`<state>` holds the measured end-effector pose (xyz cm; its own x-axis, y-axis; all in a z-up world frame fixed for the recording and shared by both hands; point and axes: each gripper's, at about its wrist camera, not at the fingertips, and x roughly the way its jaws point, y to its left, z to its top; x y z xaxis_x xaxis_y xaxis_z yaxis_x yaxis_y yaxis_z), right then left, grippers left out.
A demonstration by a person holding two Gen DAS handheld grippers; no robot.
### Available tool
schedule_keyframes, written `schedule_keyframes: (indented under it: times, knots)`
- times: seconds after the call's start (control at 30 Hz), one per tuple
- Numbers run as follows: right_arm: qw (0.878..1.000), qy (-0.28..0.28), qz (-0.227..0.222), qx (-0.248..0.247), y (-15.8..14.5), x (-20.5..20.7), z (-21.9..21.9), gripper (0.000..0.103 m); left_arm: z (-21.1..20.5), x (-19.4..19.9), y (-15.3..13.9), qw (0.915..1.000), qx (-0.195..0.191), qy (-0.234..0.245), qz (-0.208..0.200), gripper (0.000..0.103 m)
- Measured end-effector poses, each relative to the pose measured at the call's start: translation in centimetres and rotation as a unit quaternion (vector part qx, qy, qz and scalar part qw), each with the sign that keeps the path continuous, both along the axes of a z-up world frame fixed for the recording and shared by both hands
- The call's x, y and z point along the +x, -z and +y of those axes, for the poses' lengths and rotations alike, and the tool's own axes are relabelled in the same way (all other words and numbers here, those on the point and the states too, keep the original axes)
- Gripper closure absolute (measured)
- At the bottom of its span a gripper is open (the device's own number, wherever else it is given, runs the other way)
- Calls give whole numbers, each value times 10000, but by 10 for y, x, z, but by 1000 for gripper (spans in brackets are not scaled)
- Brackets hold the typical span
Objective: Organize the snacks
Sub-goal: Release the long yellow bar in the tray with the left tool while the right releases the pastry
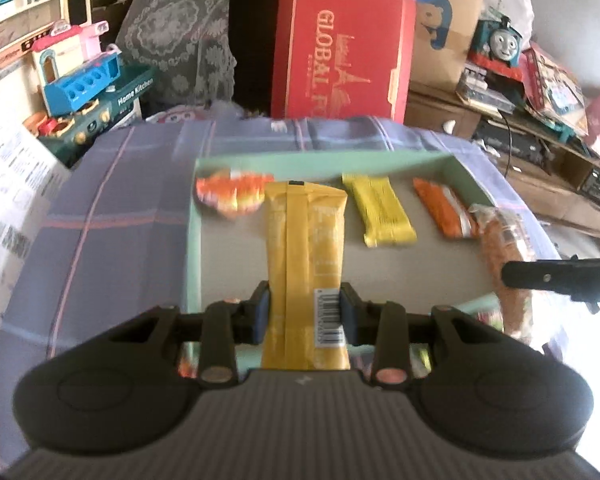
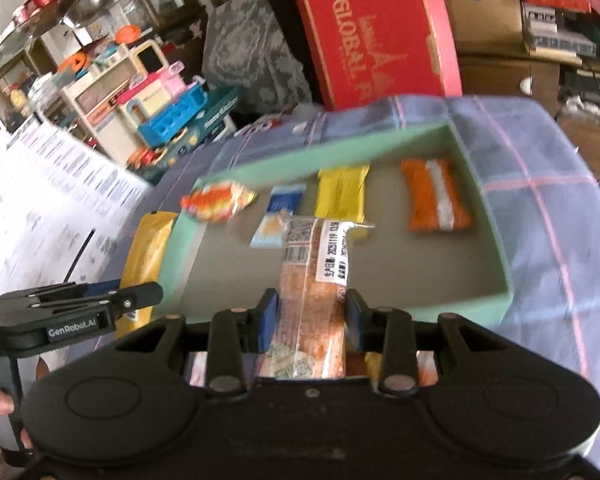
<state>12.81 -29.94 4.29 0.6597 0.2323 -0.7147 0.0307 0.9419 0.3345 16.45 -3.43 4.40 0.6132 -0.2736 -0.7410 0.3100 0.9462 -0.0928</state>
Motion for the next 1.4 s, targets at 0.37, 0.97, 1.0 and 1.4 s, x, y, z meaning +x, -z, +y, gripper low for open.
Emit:
schedule_keyframes:
  times: [0.37,0.97,1.0,1.4]
  knots:
    - [9990,24,362,-267,19,91,-32,68,-19,93,44,9981,195,-142,572,68]
    - [9983,169,431,-344,50,115,-31,3,-42,115,74,9959,643,-400,493,1]
    - [9983,182,447,-325,50,114,-31,0,-41,114,73,9960,631,-402,488,1]
    - [9987,204,404,-239,28,73,-17,0,-35,61,46,9979,459,-295,337,0]
